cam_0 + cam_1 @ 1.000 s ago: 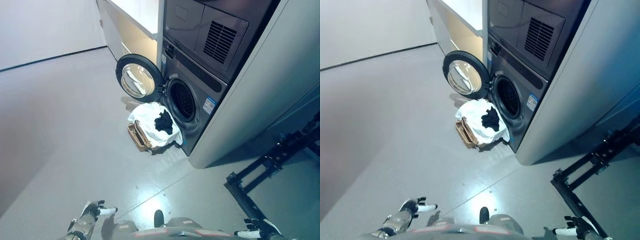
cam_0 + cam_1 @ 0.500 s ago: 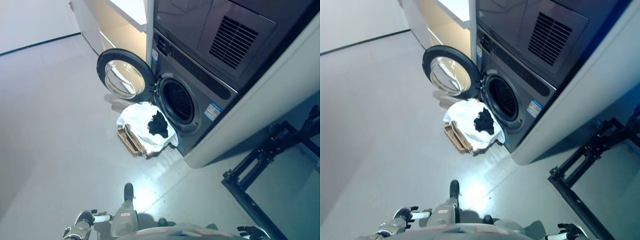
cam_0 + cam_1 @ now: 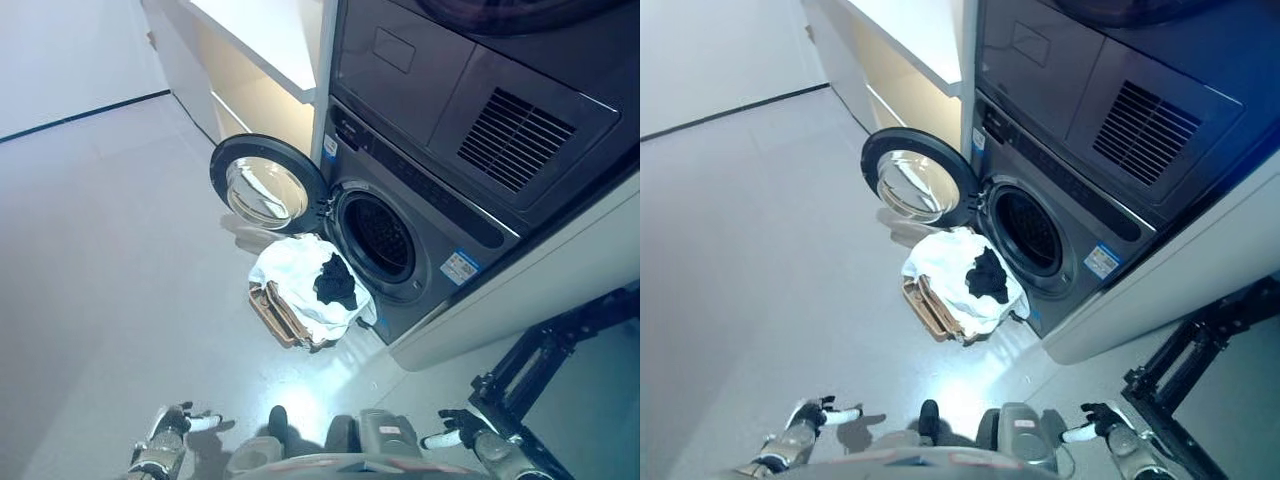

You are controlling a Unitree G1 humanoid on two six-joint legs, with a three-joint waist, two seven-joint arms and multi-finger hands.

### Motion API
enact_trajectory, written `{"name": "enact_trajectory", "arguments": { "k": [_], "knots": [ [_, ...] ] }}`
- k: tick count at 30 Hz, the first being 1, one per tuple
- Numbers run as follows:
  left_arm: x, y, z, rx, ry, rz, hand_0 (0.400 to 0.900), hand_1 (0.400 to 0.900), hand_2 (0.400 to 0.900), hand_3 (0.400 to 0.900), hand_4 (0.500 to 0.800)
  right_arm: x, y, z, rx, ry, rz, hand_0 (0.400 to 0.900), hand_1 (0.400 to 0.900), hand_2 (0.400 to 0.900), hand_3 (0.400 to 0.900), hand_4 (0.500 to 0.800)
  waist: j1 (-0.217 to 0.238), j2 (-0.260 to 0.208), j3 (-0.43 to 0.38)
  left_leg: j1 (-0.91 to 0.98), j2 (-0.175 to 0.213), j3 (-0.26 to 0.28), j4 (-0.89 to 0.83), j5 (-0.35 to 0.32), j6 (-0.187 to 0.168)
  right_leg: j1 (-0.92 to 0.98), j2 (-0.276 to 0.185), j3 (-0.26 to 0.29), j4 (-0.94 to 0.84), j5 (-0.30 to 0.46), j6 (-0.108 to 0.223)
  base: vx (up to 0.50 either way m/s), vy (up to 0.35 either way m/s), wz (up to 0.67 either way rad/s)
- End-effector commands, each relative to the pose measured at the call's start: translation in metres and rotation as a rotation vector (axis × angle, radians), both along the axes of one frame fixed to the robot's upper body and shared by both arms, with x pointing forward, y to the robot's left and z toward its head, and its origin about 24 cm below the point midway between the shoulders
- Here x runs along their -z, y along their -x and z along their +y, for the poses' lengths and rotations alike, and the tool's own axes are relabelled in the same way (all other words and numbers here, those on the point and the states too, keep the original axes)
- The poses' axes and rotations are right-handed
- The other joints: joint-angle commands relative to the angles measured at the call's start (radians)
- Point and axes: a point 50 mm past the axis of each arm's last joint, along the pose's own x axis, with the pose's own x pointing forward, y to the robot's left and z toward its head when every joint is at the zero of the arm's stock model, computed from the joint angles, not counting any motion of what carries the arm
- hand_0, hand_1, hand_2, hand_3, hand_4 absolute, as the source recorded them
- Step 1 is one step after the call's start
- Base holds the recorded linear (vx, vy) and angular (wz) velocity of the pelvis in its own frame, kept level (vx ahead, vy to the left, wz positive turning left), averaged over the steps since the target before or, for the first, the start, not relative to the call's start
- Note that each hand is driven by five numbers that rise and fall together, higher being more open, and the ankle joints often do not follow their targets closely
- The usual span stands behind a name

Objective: Put the clothes in the basket into the washing machine.

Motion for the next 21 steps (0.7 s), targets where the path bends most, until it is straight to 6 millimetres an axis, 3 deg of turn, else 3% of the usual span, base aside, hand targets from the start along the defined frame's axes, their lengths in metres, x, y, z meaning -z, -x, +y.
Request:
{"name": "enact_trajectory", "arguments": {
  "k": [1,4,6,11,14,16,17,19,20,21],
  "knots": [
    [-0.001,0.005,0.007,0.037,-0.039,0.009,0.9,0.9,0.9,0.9,0.8,-0.009,-0.023,-0.003,0.004,0.027,-0.128,0.9,0.9,0.9,0.9,0.8,0.011,-0.04,-0.041,0.063,-0.065,0.008,-0.063,-0.026,-0.038,-0.083,-0.023,-0.062,-0.328,0.25,0.008,0.43,-0.143,0.53],
    [0.0,0.003,0.005,0.064,-0.035,0.017,0.9,0.9,0.9,0.9,0.8,-0.012,-0.037,-0.001,0.035,0.04,-0.132,0.9,0.9,0.9,0.9,0.8,0.019,-0.048,-0.057,0.118,-0.069,-0.034,-0.063,-0.078,-0.053,-0.049,-0.022,-0.146,-0.529,0.273,0.02,0.39,-0.117,0.63],
    [0.002,0.006,0.0,0.069,-0.022,0.023,0.9,0.9,0.9,0.9,0.8,-0.01,-0.034,0.002,0.038,0.032,-0.127,0.9,0.9,0.9,0.9,0.8,0.032,-0.049,-0.076,0.132,-0.07,-0.056,-0.063,-0.094,-0.06,0.017,-0.002,-0.124,-0.565,0.25,0.006,0.34,-0.129,0.47],
    [0.006,0.016,-0.006,0.057,-0.001,0.043,0.9,0.9,0.9,0.9,0.8,-0.012,-0.04,0.006,0.016,0.003,-0.155,0.9,0.9,0.9,0.9,0.8,0.056,-0.034,-0.107,0.143,-0.049,-0.065,0.032,-0.142,-0.082,0.068,0.012,-0.138,-0.505,0.165,-0.035,0.32,-0.168,0.25],
    [0.007,0.016,-0.009,0.061,0.012,0.043,0.9,0.9,0.9,0.9,0.8,-0.016,-0.048,0.01,0.017,-0.026,-0.183,0.9,0.9,0.9,0.9,0.8,0.074,-0.044,-0.101,0.072,-0.044,-0.043,0.245,-0.099,-0.133,0.129,0.016,-0.146,-0.514,0.131,-0.051,0.18,-0.187,0.26],
    [0.006,0.013,-0.009,0.057,0.014,0.029,0.9,0.9,0.9,0.9,0.8,-0.018,-0.054,0.012,0.015,-0.033,-0.204,0.9,0.9,0.9,0.9,0.8,0.09,-0.055,-0.085,0.006,-0.044,-0.034,0.358,-0.068,-0.146,0.143,0.012,-0.142,-0.518,0.127,-0.055,0.06,-0.173,-0.03],
    [0.004,0.008,-0.011,0.051,0.018,0.001,0.9,0.9,0.9,0.9,0.8,-0.027,-0.071,0.015,0.011,-0.046,-0.262,0.9,0.9,0.9,0.9,0.8,0.13,-0.065,-0.05,-0.083,-0.084,-0.039,0.484,-0.04,-0.147,0.164,0.006,-0.13,-0.523,0.121,-0.064,0.08,-0.172,-0.12],
    [0.005,0.009,-0.011,0.046,0.018,0.002,0.9,0.9,0.9,0.9,0.8,-0.029,-0.077,0.016,0.01,-0.049,-0.277,0.9,0.9,0.9,0.9,0.8,0.141,-0.071,-0.046,-0.138,-0.072,-0.013,0.503,-0.047,-0.138,0.172,0.002,-0.134,-0.528,0.116,-0.064,0.13,-0.128,-0.07],
    [0.006,0.016,-0.009,0.04,0.017,0.028,0.9,0.9,0.9,0.9,0.8,-0.034,-0.085,0.016,0.011,-0.046,-0.304,0.9,0.9,0.9,0.9,0.8,0.16,-0.077,-0.047,-0.193,-0.027,0.014,0.398,-0.057,-0.122,0.194,0.005,-0.134,-0.543,0.098,-0.062,0.14,-0.037,-0.08],
    [0.006,0.016,-0.009,0.04,0.017,0.028,0.9,0.9,0.9,0.9,0.8,-0.034,-0.085,0.016,0.012,-0.046,-0.303,0.9,0.9,0.9,0.9,0.8,0.164,-0.077,-0.044,-0.186,-0.026,0.017,0.397,-0.059,-0.122,0.198,0.005,-0.13,-0.542,0.096,-0.062,0.24,-0.034,-0.11]
  ]
}}
